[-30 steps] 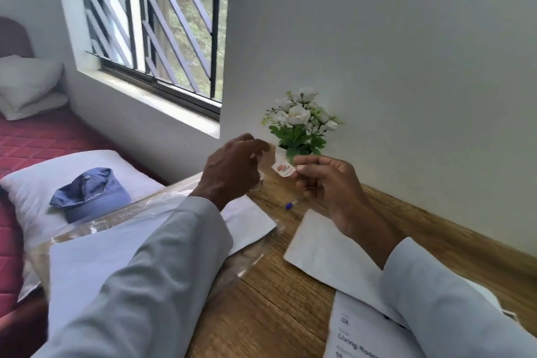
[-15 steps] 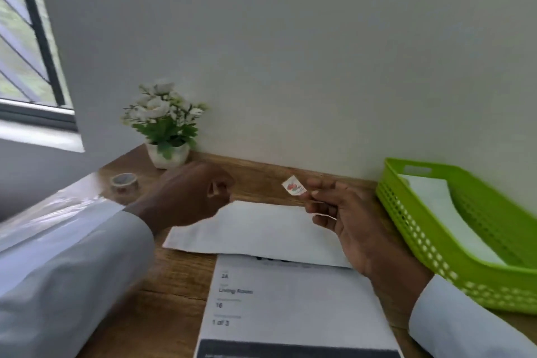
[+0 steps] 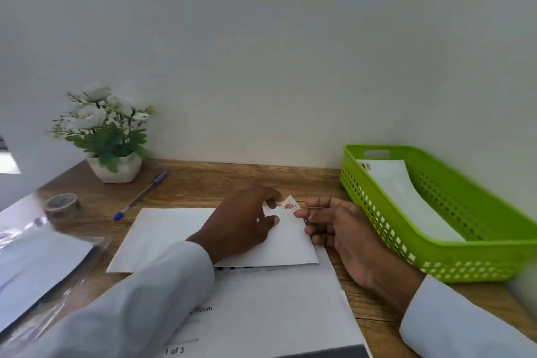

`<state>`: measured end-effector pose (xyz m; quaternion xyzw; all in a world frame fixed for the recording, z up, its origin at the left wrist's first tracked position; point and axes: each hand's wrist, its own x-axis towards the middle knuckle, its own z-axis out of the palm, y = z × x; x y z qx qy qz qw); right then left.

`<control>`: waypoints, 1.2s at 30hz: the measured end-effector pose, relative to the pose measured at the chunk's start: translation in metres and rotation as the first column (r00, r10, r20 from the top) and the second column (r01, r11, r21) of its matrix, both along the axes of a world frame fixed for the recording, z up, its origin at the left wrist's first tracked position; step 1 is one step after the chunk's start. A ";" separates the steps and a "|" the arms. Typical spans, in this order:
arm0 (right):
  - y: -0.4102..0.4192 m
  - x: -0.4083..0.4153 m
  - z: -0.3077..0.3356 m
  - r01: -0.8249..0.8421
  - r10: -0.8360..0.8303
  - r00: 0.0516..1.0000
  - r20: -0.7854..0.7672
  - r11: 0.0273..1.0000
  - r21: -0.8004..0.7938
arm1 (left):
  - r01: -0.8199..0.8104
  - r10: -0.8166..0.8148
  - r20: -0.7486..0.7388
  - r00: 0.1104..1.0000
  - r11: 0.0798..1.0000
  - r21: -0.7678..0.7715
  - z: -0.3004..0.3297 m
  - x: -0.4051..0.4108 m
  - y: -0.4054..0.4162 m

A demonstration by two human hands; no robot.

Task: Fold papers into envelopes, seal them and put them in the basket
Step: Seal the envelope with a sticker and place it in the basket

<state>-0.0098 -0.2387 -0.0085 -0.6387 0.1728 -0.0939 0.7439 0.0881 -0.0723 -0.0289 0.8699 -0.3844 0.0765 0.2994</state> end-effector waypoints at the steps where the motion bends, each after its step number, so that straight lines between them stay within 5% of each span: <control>1: -0.001 0.000 0.000 -0.009 0.009 1.000 -0.005 1.000 -0.002 | -0.018 0.017 -0.015 1.000 0.999 -0.046 -0.006 0.001 -0.001; 36: 0.000 0.003 -0.006 0.037 -0.039 0.999 -0.034 0.998 -0.059 | 0.027 -0.026 -0.045 0.999 0.999 0.032 -0.012 0.003 -0.010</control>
